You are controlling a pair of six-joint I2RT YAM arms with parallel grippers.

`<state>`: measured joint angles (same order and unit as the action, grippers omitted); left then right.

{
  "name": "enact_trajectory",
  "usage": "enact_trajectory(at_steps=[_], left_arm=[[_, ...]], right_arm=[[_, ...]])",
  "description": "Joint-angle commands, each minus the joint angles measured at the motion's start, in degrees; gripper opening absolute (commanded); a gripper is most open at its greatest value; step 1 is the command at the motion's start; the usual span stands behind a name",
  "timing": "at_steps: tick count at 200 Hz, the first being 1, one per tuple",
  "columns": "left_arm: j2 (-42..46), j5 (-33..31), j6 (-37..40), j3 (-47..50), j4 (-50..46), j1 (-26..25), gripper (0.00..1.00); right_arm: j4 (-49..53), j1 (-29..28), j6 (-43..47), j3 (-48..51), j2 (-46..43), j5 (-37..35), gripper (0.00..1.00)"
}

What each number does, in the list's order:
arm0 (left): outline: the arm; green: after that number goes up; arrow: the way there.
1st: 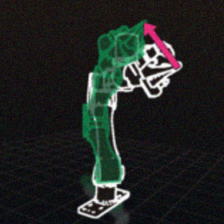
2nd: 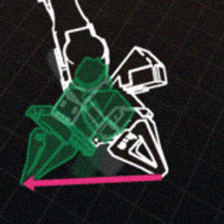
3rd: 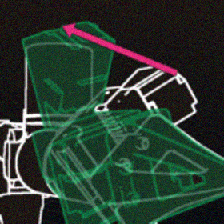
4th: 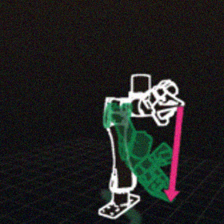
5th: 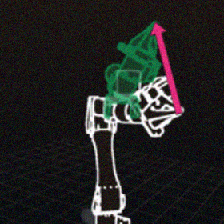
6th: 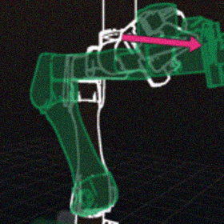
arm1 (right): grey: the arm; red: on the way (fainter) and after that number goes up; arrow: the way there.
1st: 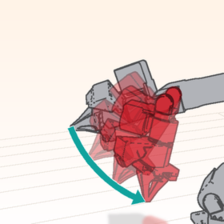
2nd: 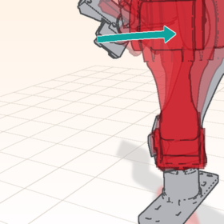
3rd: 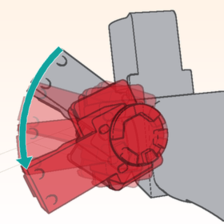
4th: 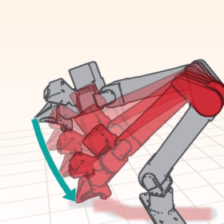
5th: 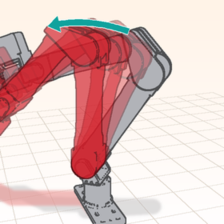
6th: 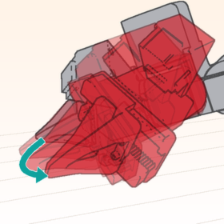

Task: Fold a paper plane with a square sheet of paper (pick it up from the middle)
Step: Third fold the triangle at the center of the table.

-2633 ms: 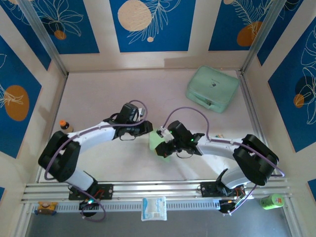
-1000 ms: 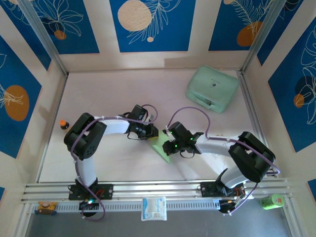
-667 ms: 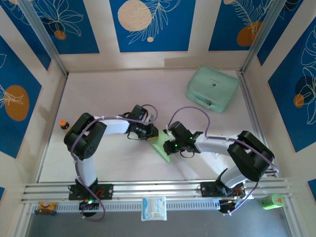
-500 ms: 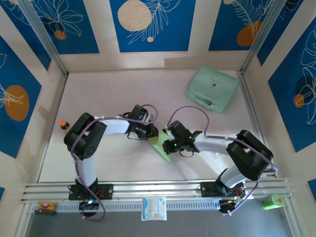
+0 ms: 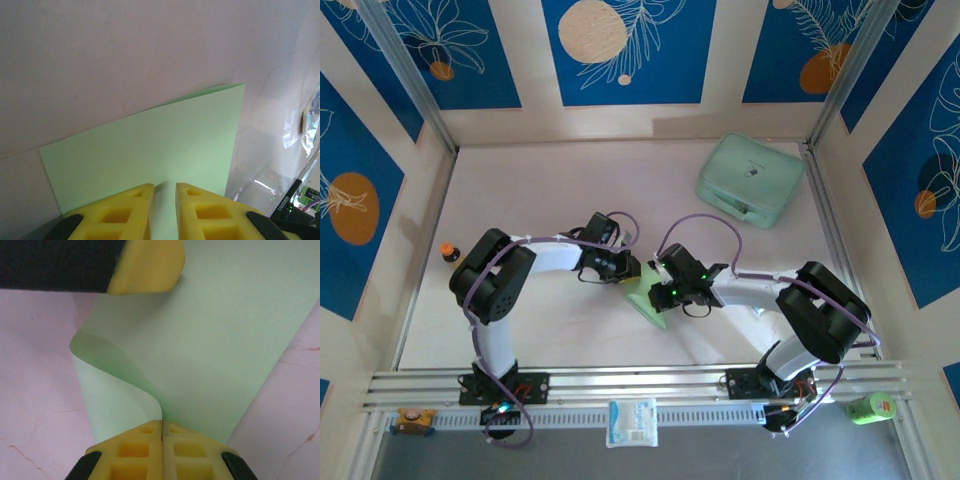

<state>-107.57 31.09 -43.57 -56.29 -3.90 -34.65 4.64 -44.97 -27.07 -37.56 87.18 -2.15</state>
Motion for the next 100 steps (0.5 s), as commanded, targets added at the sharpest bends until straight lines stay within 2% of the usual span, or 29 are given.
enact_trajectory(at_steps=[1,100], left_arm=[[0.3,-0.2,-0.1,1.4,-1.5,0.3,0.21],[0.3,-0.1,-0.3,1.5,-1.3,0.3,0.20]], right_arm=[[1.7,0.2,-0.4,-0.3,-1.6,2.0,0.04],[0.6,0.3,-0.9,-0.4,1.1,1.2,0.04]])
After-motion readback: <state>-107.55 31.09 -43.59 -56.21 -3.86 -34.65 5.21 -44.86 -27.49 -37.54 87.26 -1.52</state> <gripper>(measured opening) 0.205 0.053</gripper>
